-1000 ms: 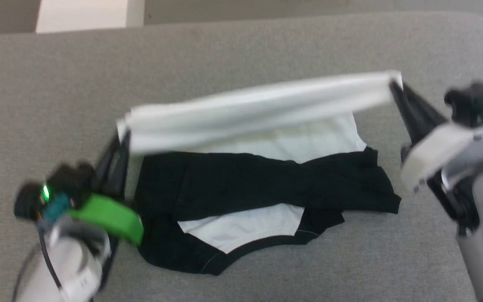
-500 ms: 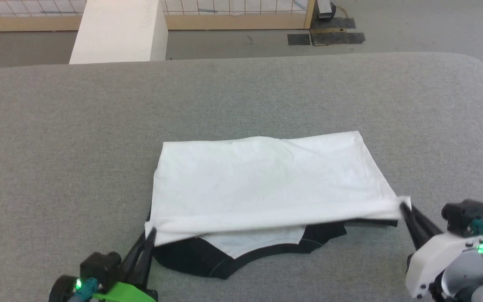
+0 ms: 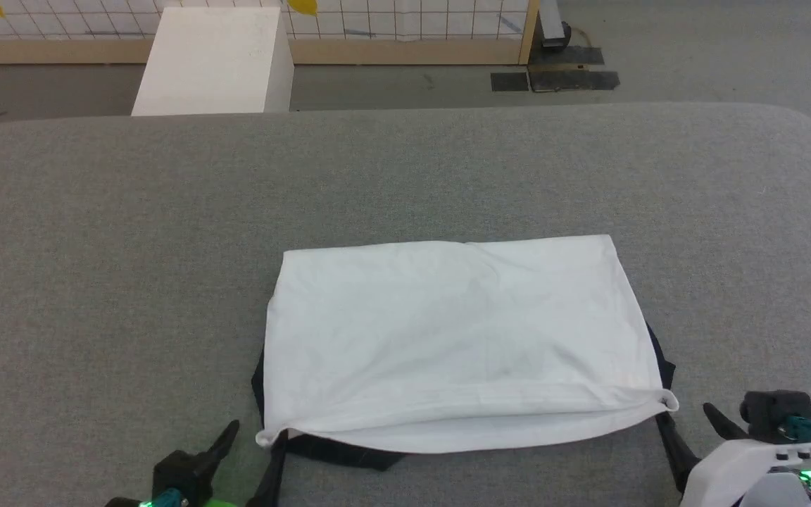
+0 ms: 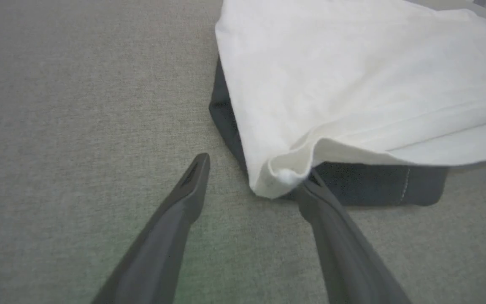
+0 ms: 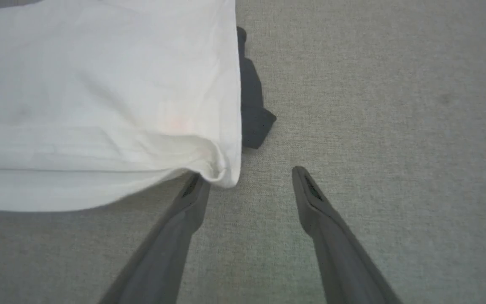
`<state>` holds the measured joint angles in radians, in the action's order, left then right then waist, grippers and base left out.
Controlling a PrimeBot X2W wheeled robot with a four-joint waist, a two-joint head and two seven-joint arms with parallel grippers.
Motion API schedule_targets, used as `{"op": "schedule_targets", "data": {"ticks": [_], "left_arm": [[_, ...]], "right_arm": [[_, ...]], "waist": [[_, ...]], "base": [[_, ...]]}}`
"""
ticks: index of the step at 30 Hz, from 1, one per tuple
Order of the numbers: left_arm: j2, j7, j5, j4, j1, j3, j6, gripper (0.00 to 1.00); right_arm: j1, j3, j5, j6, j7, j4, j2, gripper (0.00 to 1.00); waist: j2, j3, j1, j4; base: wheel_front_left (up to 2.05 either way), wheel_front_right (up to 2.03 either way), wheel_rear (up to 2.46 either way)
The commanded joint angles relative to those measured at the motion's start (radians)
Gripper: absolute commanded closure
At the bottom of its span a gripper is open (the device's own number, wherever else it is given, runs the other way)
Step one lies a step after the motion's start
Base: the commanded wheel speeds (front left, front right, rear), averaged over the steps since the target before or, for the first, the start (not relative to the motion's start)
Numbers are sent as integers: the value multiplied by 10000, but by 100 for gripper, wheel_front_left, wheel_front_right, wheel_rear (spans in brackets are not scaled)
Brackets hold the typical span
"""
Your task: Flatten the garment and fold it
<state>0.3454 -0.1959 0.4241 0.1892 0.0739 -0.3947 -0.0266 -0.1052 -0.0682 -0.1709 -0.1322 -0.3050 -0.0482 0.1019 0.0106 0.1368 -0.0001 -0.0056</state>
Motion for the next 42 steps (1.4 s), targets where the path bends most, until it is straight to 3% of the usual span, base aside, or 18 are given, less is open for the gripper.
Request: {"op": "schedule_targets", "data": {"ticks": [1,8,12,23,34,35,36,38,42], "left_arm": [[121,-123,50,-136,236,147,-169,0],[198,-557,-77,-937,264,938,-719,0],[-11,-640,-276,-1059,-170,1312,-872,0],[-1033,-657,-821,-926,-1295,2178,-531,0],[-1697,-658,-1284,-524,-1612,2913,-142,0],[-1733,-658,-1319,-509,-1609,2963,-114,0],[-1785,-658,-1348,-493,-1598,3024,-72,0],[-1859,-658,-1417,-461,-1572,3110,8,0],[-1999,-658,-1536,-416,-1526,3278,144,0]], "right_arm": [[-249,-234,-99,15,4,251,-141,0],[-213,-852,-738,15,741,1431,-488,0],[298,-991,-1030,15,1024,1199,-510,0],[2379,-1402,-1815,15,-46,-2384,-515,0],[3748,-1485,-1280,15,-1638,-5028,-516,0],[3780,-1410,-1375,15,-1765,-5150,-516,14],[3807,-1265,-1486,15,-1887,-5251,-516,53],[3830,-1056,-1695,15,-1917,-5293,-516,99],[3736,-879,-1891,15,-1600,-5034,-516,100]], "waist": [[-106,-152,1,116],[-106,-326,1,250],[-106,-435,1,354],[-106,-377,1,577],[-106,-168,1,703],[-106,-167,1,705],[-106,-165,1,707],[-106,-171,1,698],[-106,-230,1,668]], "base": [[0,0,0],[0,0,0],[0,0,0],[0,0,0],[0,0,0],[0,0,0],[0,0,0],[0,0,0],[0,0,0]]}}
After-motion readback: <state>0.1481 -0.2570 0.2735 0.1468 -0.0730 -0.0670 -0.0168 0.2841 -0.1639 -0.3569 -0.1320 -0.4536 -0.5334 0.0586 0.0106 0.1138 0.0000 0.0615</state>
